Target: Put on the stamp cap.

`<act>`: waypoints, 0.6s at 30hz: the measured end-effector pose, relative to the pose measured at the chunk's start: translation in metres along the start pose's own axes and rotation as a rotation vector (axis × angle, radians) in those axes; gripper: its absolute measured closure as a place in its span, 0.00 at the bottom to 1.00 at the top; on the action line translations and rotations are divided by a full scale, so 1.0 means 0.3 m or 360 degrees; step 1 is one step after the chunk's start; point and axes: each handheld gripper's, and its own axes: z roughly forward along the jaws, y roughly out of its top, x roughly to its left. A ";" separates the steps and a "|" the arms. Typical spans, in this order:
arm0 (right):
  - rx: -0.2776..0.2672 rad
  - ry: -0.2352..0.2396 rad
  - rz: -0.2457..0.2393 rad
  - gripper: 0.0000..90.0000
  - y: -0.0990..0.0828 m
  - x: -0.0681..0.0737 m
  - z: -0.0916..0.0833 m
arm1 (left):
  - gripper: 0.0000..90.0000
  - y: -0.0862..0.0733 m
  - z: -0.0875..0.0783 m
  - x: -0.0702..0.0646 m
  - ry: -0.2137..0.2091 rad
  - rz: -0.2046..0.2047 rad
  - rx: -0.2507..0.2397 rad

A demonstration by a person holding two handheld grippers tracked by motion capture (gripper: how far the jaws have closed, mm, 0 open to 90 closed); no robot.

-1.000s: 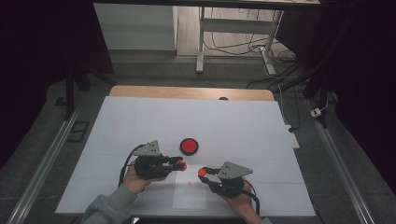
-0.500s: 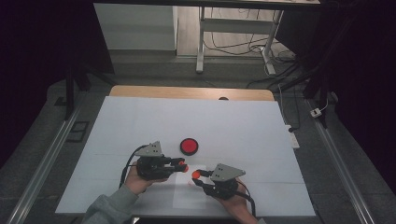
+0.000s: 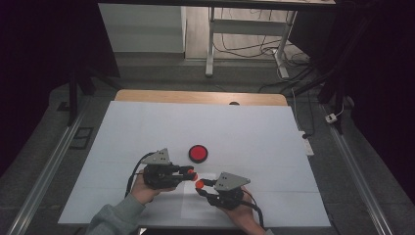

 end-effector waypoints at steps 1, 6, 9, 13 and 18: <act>-0.0013 0.0005 0.0002 0.72 0.001 0.000 0.003 | 0.81 0.000 0.001 -0.001 -0.0002 0.0000 0.0000; -0.0013 0.0002 0.0003 0.72 0.004 -0.001 0.006 | 0.81 0.001 0.002 -0.003 -0.0003 0.0004 0.0000; -0.0018 0.0011 0.0008 0.72 0.005 0.001 0.010 | 0.81 0.001 0.002 -0.003 -0.0002 0.0004 -0.0002; -0.0024 0.0006 0.0005 0.72 0.010 0.002 0.015 | 0.81 0.000 0.003 -0.003 -0.0001 0.0006 0.0002; -0.0026 0.0000 0.0010 0.72 0.013 0.001 0.021 | 0.81 0.000 0.004 -0.003 -0.0005 0.0010 0.0005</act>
